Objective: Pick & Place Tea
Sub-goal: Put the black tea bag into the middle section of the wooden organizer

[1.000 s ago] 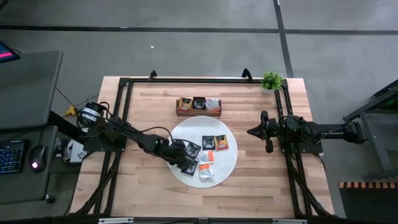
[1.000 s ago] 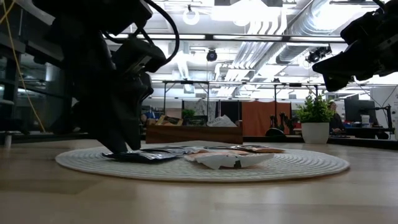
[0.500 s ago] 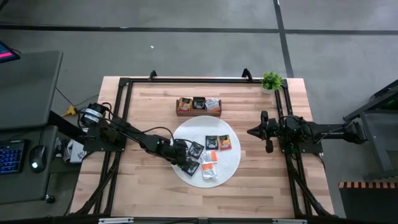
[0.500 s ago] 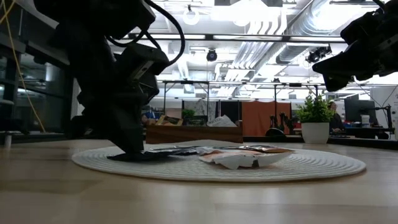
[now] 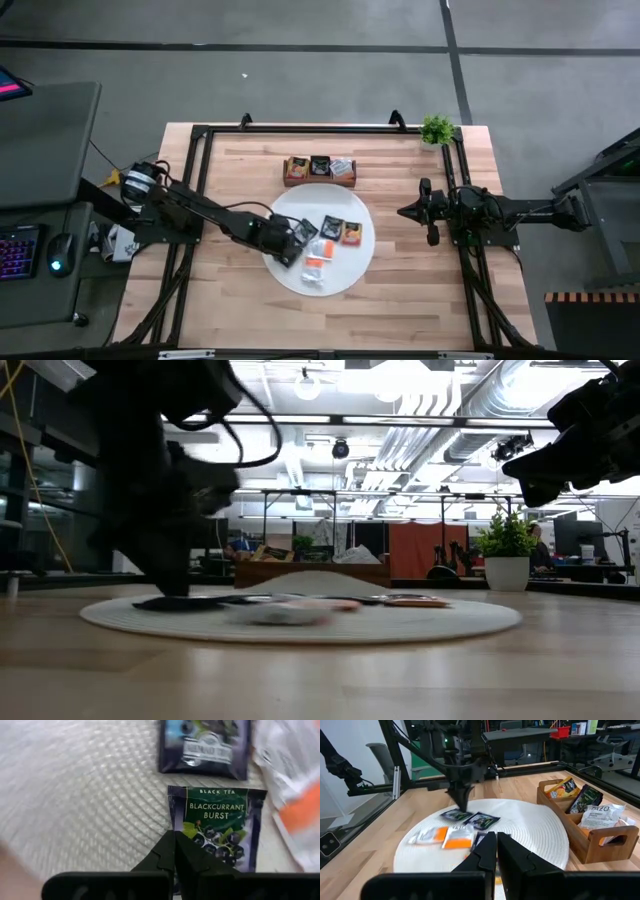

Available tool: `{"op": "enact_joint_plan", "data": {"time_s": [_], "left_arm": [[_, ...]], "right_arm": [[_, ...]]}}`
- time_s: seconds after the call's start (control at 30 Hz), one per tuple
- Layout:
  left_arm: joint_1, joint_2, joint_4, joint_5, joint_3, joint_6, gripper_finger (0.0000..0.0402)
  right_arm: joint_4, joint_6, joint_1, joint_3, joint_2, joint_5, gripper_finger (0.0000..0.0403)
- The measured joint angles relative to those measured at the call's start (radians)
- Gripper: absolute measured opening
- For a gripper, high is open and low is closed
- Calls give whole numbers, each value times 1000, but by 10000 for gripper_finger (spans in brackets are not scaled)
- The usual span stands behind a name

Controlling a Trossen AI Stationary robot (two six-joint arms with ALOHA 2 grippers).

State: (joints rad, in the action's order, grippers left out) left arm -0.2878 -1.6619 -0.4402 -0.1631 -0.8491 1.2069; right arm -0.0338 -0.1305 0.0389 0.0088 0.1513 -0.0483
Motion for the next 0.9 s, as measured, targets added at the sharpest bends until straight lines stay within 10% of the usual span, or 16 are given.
{"op": "enact_joint_plan", "data": {"time_s": [0.9], "left_arm": [[2,207,-186,-413,-227,-190,0]], "right_arm": [[0,0,0,0,11,0,12]]}}
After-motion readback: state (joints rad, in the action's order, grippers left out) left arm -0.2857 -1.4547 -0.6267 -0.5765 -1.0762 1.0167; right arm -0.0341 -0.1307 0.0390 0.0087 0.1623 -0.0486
